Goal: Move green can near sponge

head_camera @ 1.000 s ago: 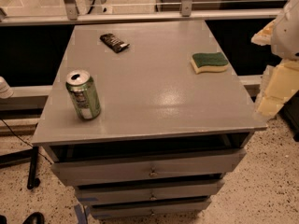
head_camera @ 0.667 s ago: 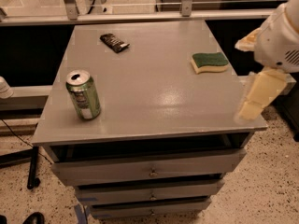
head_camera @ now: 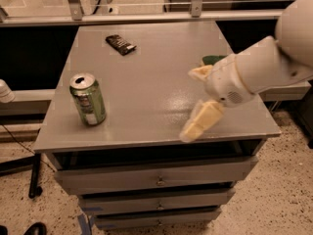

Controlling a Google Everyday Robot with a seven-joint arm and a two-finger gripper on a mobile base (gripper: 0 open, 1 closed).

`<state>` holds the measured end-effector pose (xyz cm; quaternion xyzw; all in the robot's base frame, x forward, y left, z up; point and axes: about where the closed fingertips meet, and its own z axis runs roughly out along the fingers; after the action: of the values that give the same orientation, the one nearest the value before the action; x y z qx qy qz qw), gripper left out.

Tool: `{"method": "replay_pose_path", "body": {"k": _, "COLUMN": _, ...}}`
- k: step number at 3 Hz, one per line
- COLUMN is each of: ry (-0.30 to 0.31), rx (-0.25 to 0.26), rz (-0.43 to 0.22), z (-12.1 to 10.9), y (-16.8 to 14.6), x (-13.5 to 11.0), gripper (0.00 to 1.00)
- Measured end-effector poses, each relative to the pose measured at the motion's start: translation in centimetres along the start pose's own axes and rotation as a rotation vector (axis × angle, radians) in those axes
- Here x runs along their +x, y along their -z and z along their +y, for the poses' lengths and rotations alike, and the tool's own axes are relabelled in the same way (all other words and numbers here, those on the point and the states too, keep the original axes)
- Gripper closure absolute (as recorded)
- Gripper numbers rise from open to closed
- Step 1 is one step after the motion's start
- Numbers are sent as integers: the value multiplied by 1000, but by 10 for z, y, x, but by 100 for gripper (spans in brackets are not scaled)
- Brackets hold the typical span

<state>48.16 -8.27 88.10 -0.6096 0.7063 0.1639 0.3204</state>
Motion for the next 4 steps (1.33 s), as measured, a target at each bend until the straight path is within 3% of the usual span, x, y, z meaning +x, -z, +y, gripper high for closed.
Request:
{"method": "replay_pose_path", "body": {"k": 2, "ry": -87, "rx": -23, "rz": -432, "z": -23, "y": -91, "x": -67, "gripper": 0}}
{"method": "replay_pose_path", "body": {"k": 3, "ry": -119, "rx": -45, "rz": -571, "z": -23, "y": -120, "x": -101, "gripper": 0}}
{"method": "replay_pose_path", "body": {"k": 4, "ry": -135, "rx": -85, "rz": -657, "z": -12, "y": -138, "x": -128, "gripper": 0}}
